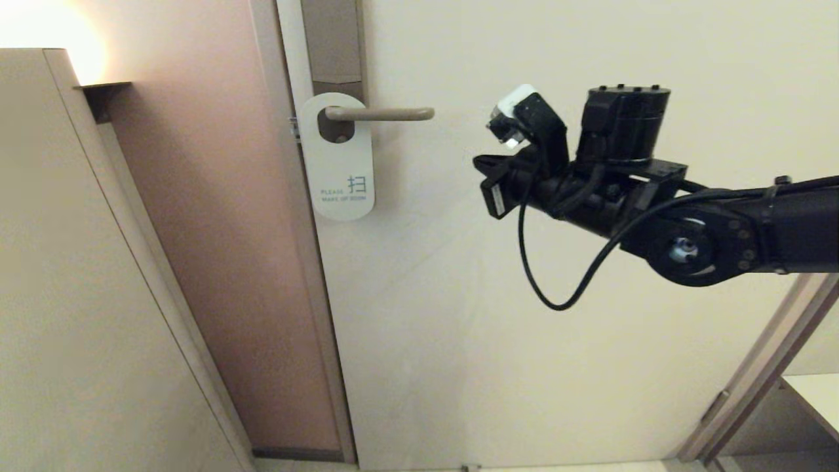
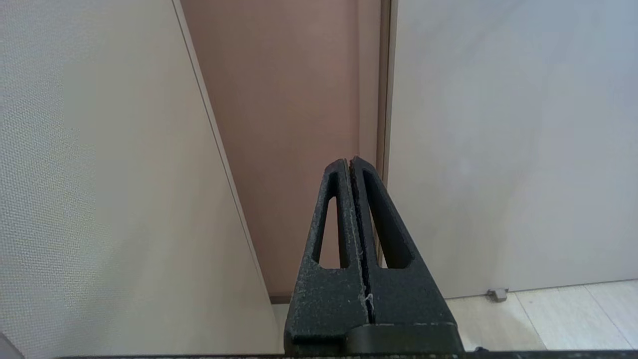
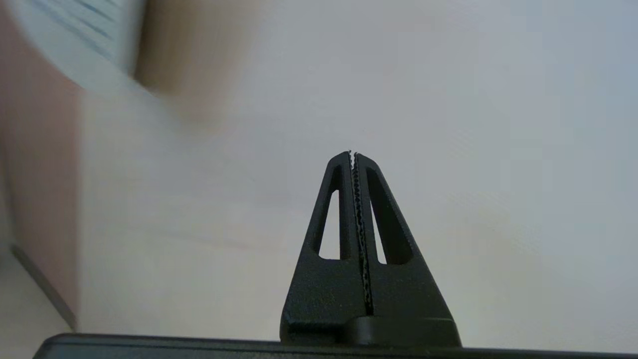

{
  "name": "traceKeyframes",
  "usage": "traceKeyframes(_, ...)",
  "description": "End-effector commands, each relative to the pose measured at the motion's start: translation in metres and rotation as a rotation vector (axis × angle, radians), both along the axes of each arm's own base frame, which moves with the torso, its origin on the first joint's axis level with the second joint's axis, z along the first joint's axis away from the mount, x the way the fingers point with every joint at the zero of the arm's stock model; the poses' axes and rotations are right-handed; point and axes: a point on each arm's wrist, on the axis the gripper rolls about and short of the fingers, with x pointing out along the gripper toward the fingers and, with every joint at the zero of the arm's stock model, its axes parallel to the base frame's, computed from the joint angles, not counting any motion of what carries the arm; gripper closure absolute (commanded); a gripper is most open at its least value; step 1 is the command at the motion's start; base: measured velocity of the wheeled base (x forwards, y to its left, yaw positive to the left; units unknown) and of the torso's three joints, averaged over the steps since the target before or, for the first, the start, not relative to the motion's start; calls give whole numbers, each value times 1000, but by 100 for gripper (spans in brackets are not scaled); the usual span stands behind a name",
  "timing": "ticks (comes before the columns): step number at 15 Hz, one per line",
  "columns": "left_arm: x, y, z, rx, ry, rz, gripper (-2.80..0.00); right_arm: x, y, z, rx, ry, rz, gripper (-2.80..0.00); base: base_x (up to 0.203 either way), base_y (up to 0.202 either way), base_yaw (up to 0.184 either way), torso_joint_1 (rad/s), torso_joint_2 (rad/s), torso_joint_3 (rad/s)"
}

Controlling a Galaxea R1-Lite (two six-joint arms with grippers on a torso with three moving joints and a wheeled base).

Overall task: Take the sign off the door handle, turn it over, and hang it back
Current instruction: Take down the sign

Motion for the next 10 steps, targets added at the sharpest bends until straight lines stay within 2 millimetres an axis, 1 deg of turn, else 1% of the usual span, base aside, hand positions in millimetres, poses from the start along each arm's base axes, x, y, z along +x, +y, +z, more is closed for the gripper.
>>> traceKeyframes(1, 0, 0, 0, 0, 1, -3, 0, -17, -35, 24, 19, -38, -59, 0, 0, 0, 0, 0, 0, 0)
traceKeyframes(4, 0, 0, 0, 0, 1, 2, 0, -33, -86, 36, 27, -53, -172, 0, 0, 0, 0, 0, 0, 0)
traceKeyframes(6, 0, 0, 0, 0, 1, 2, 0, -50, -113, 43, 42, -66, -225, 0, 0, 0, 0, 0, 0, 0)
traceKeyframes(8, 0, 0, 0, 0, 1, -1, 0, -75, -132, 47, 61, -74, -241, 0, 0, 0, 0, 0, 0, 0)
traceKeyframes(10, 0, 0, 0, 0, 1, -1, 0, -109, -144, 44, 98, -65, -247, 0, 0, 0, 0, 0, 0, 0)
